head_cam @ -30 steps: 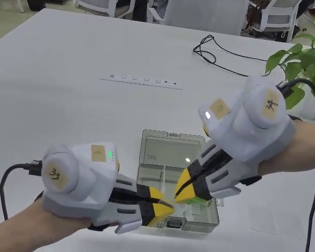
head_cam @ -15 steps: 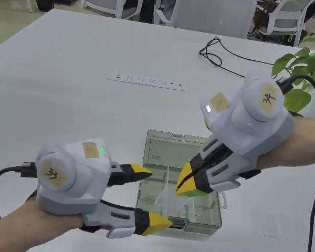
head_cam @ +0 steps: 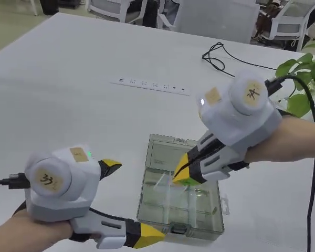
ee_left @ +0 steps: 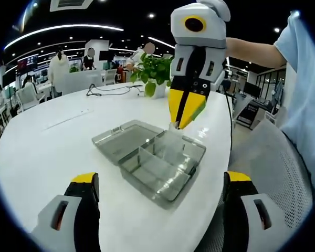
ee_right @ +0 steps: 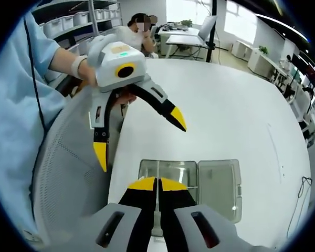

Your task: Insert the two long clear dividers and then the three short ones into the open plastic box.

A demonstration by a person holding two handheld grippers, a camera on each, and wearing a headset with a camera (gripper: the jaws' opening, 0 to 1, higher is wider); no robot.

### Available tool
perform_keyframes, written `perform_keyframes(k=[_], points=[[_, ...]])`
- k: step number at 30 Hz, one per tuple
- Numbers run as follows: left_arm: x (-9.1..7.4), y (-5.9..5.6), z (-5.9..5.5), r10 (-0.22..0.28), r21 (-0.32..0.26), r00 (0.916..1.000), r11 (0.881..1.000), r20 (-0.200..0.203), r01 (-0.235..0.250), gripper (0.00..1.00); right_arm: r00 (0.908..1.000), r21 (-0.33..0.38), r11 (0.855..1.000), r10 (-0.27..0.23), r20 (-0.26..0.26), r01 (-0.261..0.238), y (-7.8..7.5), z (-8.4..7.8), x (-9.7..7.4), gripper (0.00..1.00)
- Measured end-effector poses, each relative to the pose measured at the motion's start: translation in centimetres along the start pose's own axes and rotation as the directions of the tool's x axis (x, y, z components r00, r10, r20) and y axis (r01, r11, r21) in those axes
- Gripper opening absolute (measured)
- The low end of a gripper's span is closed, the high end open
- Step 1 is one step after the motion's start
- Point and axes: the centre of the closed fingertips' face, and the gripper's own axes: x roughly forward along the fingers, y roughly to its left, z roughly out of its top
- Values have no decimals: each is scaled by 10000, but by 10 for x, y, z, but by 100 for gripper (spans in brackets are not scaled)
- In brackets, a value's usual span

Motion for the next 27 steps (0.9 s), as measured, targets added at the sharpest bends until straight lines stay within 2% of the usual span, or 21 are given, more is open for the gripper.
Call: perform_keyframes(k=[2, 3, 5, 8, 13, 21, 27], points=[[-1, 2, -1, 61, -115, 10000, 9999, 15, -61, 100, 9998, 392, 9991, -189, -55, 191, -7, 0, 3, 2], [-1, 3, -1, 97, -107, 9999, 9999, 29, -97, 100, 9999, 296, 9994, -157, -62, 158, -9, 0, 5, 2], [-2, 3, -2, 126, -169, 9999, 9998, 33, -125, 100, 9995, 589, 9978, -296, -86, 301, -14, 1, 9, 2], [-3, 4, -2, 163, -210, 9999, 9996, 59, -161, 100, 9997, 757, 9968, -239, 40, 235, -17, 4, 12, 2], [-4, 2, -7, 188, -293, 9998, 9994, 24, -187, 100, 9997, 574, 9981, -203, -143, 211, -18, 0, 20, 2], [-4, -1, -10, 142, -368, 9999, 9992, 16, -142, 100, 9991, 519, 9983, -251, -349, 269, -20, -9, 23, 2], [-4, -1, -10, 99, -362, 10000, 9993, -3, -99, 99, 9993, 583, 9979, -286, -219, 299, -21, -8, 24, 2]])
